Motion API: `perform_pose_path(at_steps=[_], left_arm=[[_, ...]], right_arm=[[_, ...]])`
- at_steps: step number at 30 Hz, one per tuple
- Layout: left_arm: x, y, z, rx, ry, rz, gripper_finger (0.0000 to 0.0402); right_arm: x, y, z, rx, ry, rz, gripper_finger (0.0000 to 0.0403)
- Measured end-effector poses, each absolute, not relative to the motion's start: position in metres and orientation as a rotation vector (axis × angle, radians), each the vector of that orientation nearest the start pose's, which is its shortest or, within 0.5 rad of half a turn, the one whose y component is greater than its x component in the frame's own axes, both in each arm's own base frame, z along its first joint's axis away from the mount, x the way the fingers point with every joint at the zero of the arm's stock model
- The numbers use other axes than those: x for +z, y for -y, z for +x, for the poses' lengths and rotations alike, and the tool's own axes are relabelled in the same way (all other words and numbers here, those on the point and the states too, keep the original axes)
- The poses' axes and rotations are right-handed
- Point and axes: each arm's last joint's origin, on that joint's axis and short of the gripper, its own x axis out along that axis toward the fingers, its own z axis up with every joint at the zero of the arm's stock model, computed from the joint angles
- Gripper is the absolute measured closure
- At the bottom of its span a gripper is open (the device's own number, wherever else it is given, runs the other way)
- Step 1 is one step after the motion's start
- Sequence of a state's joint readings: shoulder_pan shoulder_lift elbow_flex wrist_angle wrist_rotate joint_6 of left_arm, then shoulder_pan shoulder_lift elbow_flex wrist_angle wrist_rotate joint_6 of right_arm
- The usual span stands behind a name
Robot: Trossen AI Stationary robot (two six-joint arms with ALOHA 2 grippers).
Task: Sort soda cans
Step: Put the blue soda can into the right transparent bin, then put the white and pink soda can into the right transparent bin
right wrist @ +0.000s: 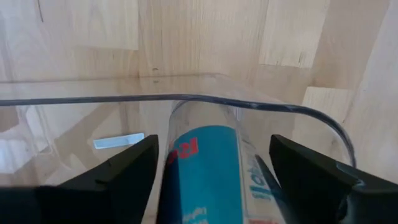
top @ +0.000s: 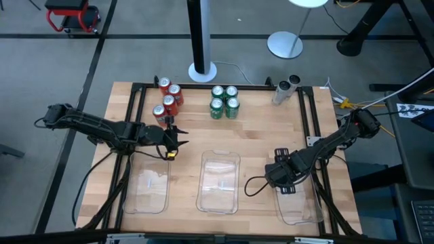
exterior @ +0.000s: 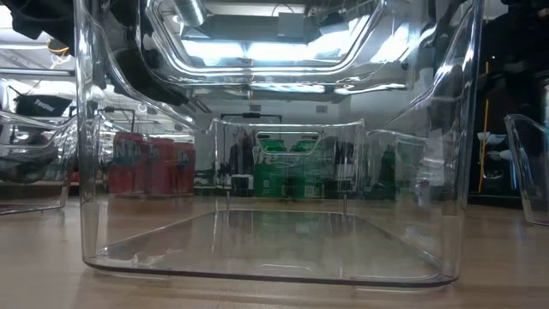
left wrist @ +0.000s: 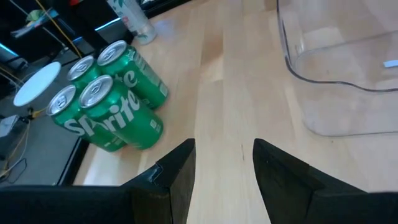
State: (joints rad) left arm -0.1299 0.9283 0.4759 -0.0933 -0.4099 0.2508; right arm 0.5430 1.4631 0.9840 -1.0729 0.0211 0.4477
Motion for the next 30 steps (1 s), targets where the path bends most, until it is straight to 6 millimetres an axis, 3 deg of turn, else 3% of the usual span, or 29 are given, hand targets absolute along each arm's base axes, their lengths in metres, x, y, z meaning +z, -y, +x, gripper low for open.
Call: perform_pose_path(at_steps=[16, 30], left_arm=[[0.213, 0.013, 0.189, 0.205, -0.561, 0.393, 0.0249], [0.213, 0.013, 0.189, 0.206, -0.562, 0.393, 0.0249]], right_arm=[[0.213, -0.125, 0.204, 0.136, -1.579, -0.036, 0.0082], [0.275, -0.122, 0.207, 0.012, -1.558, -0.152, 0.0082]])
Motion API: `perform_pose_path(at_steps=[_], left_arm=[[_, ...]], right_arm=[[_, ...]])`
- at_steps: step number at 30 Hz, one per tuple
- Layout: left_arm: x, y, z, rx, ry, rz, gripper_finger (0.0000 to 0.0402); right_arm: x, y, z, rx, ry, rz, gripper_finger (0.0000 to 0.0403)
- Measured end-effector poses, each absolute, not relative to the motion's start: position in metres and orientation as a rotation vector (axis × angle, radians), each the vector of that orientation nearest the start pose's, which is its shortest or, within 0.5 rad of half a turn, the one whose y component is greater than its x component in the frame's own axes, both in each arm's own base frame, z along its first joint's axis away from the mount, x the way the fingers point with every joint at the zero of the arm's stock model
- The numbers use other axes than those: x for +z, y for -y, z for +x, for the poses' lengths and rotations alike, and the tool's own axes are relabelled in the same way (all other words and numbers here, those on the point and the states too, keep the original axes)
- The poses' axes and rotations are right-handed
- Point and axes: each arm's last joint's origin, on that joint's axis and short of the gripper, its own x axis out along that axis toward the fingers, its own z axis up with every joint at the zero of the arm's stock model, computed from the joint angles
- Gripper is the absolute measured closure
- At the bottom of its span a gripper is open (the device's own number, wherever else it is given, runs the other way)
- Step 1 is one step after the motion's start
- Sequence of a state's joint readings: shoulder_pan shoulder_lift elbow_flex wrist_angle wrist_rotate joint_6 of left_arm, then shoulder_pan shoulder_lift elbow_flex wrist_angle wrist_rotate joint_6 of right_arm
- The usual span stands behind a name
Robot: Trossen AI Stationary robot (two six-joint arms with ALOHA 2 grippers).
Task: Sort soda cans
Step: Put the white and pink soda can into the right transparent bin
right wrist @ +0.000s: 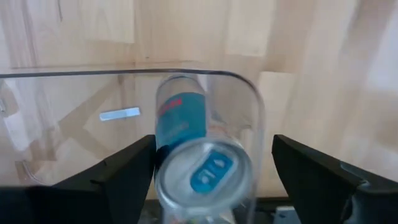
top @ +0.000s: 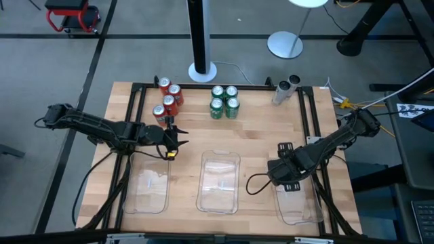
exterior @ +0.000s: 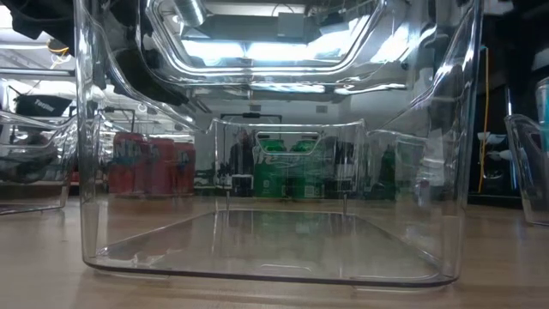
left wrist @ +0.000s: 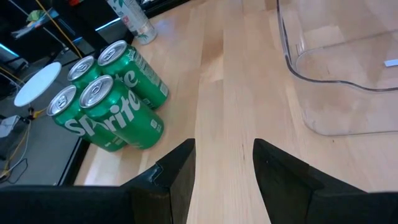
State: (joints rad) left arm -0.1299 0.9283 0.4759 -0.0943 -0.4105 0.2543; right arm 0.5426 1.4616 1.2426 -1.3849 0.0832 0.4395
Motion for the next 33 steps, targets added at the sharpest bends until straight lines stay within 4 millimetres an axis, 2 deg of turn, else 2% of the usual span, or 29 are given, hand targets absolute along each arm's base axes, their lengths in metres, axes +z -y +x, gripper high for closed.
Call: perform_pose_path(at_steps=[10, 18, 25, 33], left_arm=[[0.213, 0.013, 0.189, 0.202, -0.564, 0.405, 0.0249], [0.213, 0.013, 0.189, 0.203, -0.564, 0.404, 0.0249], [0.213, 0.013, 0.189, 0.203, -0.563, 0.403, 0.0249], [0.213, 0.013, 0.189, 0.202, -0.563, 0.404, 0.0249]], right_arm=[[0.314, -0.118, 0.209, -0.048, -1.474, -0.208, 0.0082], [0.318, -0.115, 0.214, -0.103, -1.406, -0.228, 0.0082], [0.32, -0.082, 0.227, -0.234, -1.385, -0.368, 0.0082], [0.32, -0.021, 0.24, -0.211, -1.495, -0.482, 0.0082]])
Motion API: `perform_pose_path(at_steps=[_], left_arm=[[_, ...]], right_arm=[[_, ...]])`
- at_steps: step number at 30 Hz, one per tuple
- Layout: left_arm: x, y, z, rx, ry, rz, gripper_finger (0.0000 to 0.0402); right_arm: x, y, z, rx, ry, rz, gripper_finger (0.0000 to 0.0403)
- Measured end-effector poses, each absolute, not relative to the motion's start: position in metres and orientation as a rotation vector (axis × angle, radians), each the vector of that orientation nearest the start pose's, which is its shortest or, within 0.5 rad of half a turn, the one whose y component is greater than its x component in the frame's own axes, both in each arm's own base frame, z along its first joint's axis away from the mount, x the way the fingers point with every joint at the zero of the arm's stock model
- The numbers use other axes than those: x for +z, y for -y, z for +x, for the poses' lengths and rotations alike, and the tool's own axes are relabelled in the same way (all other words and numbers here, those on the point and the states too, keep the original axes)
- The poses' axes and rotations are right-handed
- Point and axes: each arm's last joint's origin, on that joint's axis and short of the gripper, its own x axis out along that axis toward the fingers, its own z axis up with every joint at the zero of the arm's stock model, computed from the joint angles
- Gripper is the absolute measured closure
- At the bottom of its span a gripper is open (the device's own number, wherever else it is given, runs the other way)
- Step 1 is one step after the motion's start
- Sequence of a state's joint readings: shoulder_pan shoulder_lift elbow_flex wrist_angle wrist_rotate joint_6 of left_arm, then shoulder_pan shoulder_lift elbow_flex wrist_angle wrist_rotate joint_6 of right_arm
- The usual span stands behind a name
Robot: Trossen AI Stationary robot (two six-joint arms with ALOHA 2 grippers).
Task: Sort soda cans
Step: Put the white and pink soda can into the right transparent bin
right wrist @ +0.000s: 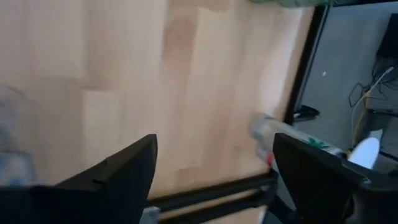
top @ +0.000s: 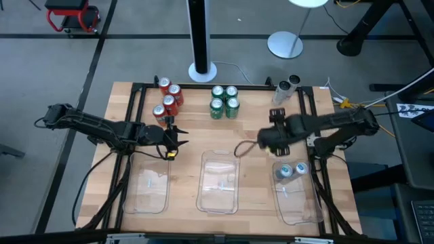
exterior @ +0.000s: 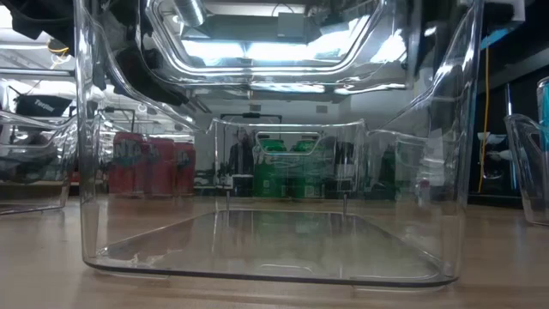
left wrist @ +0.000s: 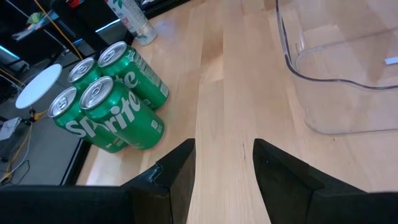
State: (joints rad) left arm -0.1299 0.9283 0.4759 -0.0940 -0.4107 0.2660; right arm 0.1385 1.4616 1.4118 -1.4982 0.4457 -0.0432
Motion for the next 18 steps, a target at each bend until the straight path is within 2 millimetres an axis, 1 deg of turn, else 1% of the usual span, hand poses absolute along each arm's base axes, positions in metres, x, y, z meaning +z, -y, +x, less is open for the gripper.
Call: perform_pose_path(at_steps=[5, 12, 18], left_arm=[[0.213, 0.013, 0.189, 0.201, -0.564, 0.408, 0.0249], [0.213, 0.013, 0.189, 0.197, -0.566, 0.426, 0.0249], [0.213, 0.013, 0.189, 0.192, -0.567, 0.444, 0.0249]], right_arm=[[0.32, 0.021, 0.241, -0.19, -1.571, -0.512, 0.0082], [0.32, 0.077, 0.23, -0.186, -1.665, -0.497, 0.0082], [0.321, 0.117, 0.223, -0.331, -1.65, -0.453, 0.0082]])
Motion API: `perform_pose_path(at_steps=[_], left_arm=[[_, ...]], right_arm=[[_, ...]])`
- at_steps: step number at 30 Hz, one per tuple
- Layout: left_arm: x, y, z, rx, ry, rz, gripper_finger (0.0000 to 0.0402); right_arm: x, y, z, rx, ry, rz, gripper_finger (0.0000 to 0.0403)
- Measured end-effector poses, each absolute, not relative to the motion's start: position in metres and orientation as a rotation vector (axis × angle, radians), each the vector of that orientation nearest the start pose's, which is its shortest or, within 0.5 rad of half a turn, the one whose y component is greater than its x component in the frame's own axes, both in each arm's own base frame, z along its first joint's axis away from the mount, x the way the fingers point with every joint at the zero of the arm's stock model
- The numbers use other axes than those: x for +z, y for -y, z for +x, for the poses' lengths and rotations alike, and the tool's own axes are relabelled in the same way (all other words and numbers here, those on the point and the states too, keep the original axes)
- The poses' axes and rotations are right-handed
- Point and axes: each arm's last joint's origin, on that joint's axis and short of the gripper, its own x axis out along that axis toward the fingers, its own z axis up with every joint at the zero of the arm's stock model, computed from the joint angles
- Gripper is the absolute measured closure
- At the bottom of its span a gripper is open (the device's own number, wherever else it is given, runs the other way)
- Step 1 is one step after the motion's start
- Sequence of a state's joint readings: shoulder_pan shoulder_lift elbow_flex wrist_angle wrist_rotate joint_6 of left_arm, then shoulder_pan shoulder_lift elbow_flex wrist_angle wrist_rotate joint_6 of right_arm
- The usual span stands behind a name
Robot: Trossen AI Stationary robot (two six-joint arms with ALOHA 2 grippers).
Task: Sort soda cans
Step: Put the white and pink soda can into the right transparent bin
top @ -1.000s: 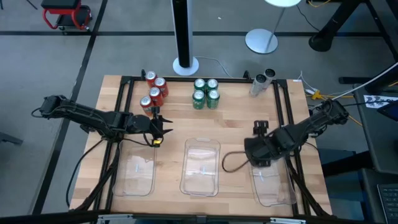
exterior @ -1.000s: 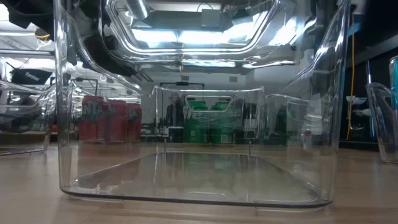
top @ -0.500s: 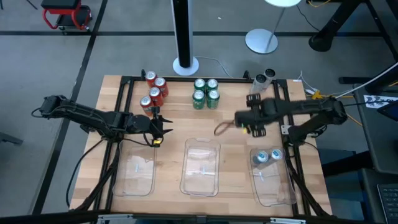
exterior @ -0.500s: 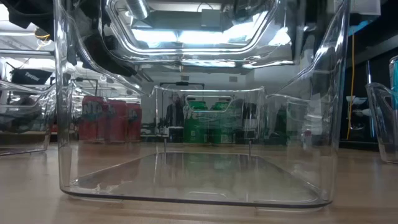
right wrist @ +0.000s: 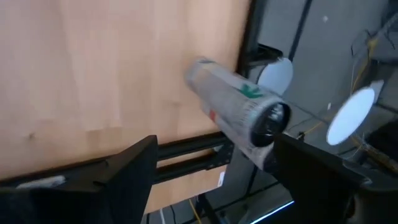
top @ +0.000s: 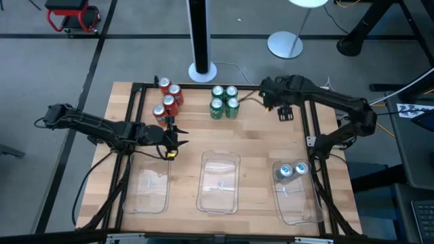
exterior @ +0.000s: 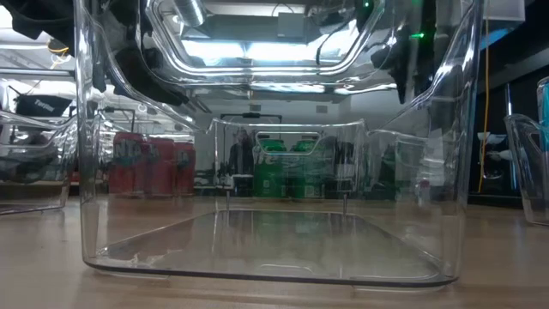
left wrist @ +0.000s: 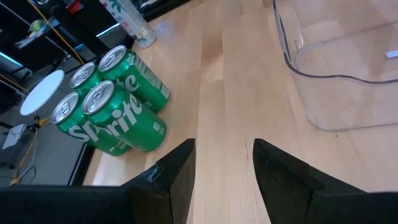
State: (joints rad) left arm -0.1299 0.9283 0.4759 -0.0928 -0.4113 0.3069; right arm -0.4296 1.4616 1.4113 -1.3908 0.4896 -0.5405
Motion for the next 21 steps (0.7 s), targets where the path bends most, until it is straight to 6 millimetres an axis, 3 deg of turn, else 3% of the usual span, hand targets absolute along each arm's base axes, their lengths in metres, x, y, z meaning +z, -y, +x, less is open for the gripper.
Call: perform_pose_path(at_steps=[6, 13, 21], left_arm=[[0.214, 0.013, 0.19, 0.194, -0.553, 0.444, 0.0249], [0.216, 0.013, 0.191, 0.193, -0.537, 0.452, 0.0249], [0.216, 0.013, 0.191, 0.194, -0.53, 0.452, 0.0249]], right_arm=[[0.322, 0.149, 0.214, -0.346, -1.618, -0.464, 0.0082], [0.323, 0.189, 0.19, -0.371, -1.573, -0.365, 0.0082], [0.323, 0.211, 0.172, -0.342, -1.536, -0.35, 0.0082]])
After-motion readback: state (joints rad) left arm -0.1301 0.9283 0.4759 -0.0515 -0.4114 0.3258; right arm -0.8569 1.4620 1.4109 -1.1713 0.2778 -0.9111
